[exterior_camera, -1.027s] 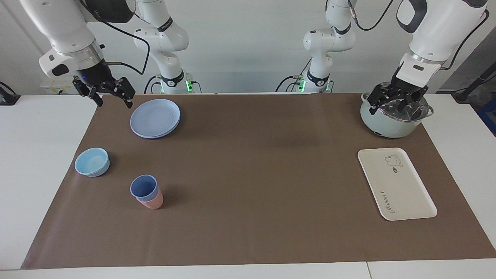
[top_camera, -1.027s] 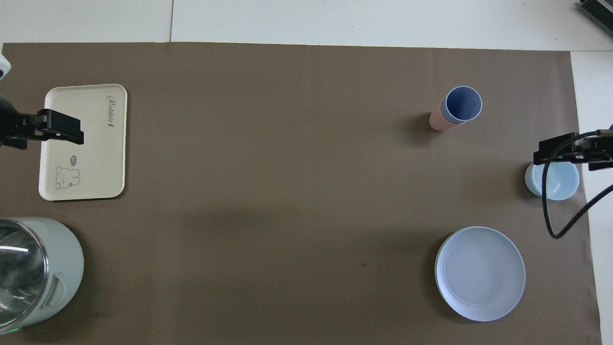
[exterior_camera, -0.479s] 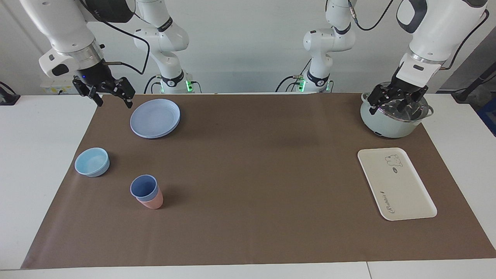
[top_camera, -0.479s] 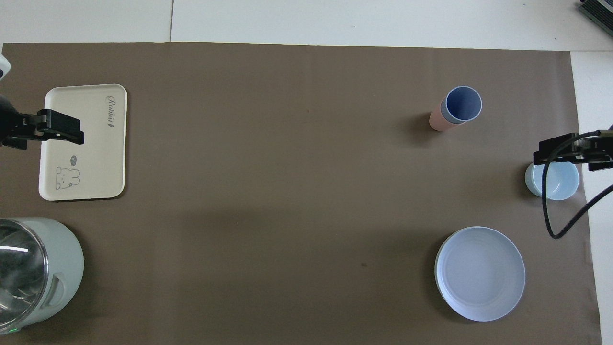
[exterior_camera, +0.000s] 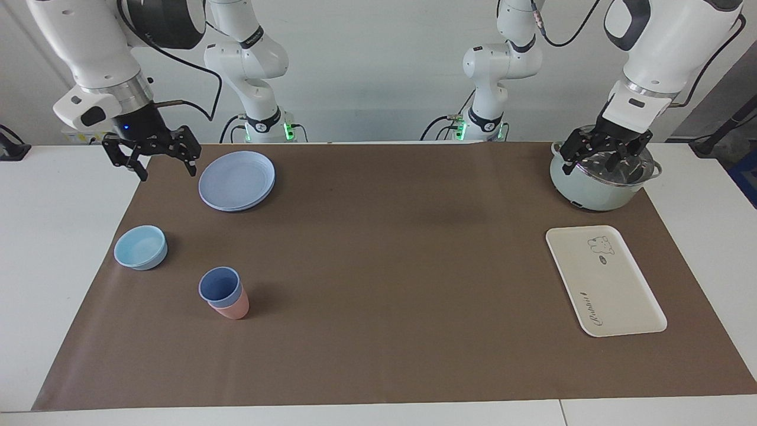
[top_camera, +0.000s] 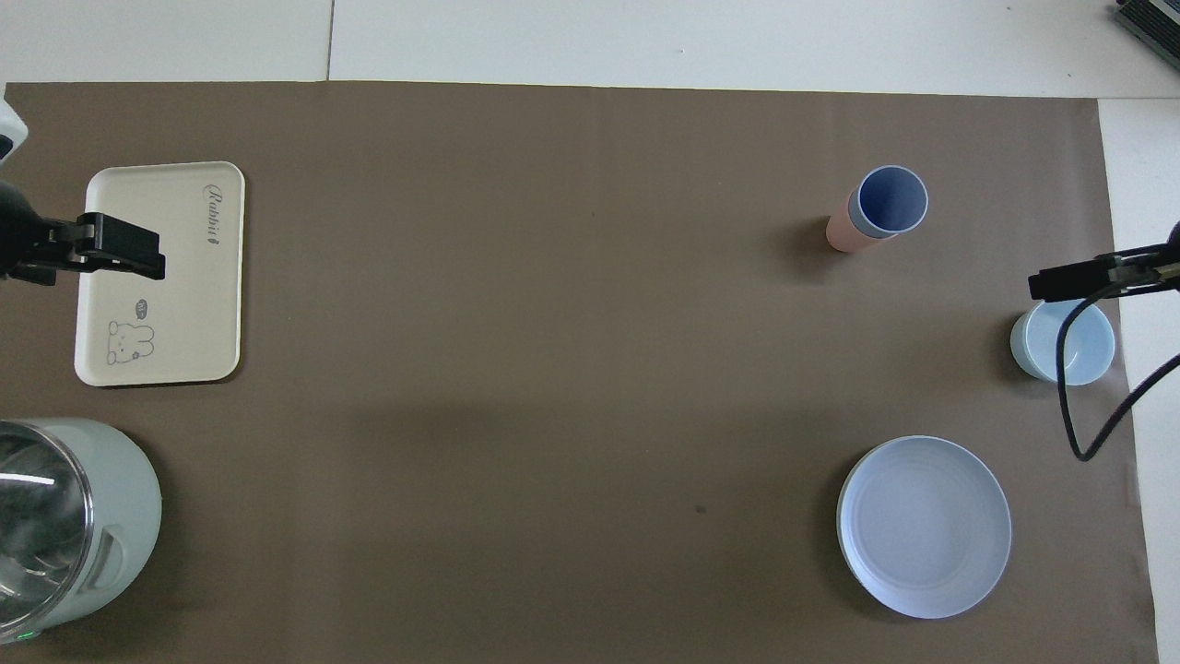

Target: Place cup on tray

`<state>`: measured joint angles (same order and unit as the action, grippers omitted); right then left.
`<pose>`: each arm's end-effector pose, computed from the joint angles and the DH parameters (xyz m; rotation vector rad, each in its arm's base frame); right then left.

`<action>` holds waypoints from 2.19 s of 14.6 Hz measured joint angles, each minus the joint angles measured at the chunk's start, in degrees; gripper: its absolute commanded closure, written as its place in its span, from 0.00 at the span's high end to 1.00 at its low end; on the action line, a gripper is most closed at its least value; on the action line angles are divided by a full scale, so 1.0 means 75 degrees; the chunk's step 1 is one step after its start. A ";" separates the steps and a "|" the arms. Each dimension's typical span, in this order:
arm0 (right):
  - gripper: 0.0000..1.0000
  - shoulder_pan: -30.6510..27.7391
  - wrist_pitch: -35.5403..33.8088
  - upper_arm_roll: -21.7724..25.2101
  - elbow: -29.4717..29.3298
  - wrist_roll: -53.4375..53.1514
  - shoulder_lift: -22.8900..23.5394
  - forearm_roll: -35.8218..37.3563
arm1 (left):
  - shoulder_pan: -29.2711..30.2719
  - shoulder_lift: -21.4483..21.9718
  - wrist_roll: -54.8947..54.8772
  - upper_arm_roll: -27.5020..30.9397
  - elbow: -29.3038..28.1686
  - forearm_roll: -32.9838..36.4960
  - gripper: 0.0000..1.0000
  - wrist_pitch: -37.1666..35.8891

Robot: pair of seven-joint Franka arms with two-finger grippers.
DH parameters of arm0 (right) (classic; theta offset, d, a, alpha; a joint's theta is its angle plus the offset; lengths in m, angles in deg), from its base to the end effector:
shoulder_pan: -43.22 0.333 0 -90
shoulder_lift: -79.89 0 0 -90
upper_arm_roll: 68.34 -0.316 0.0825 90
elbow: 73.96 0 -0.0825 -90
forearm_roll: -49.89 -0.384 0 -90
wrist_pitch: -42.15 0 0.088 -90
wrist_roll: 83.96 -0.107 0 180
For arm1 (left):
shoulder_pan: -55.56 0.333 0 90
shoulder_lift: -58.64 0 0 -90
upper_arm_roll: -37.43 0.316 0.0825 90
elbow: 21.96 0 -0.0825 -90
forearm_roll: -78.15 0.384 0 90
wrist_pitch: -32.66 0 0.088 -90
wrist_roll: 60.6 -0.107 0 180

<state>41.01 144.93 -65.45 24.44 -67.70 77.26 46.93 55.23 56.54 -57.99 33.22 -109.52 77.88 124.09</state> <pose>0.5568 -0.0459 0.6006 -3.0918 -0.2889 -0.2022 0.5670 -0.0447 0.6264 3.1315 -0.0525 0.0477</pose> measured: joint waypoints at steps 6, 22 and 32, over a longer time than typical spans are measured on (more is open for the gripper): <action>1.00 -0.1180 0.1949 0.0055 0.1151 0.4304 0.0390 -0.2596 | -0.0019 0.0000 -0.0210 -0.0053 -0.0001 0.0000 1.00 -0.0008; 1.00 -0.1790 0.2793 -0.0007 0.1301 1.3232 0.3607 -1.0022 | 0.0014 0.0000 -0.0210 0.0038 -0.0006 0.0000 1.00 -0.0008; 1.00 -0.1242 0.2899 -0.0022 0.1406 1.4639 0.3937 -1.1715 | 0.0015 0.0000 -0.0210 0.0041 -0.0006 0.0000 1.00 -0.0008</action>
<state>31.70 166.67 -65.61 34.99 42.09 106.79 -40.93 55.34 56.54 -59.56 33.53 -109.57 77.88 124.03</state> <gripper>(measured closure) 0.000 0.000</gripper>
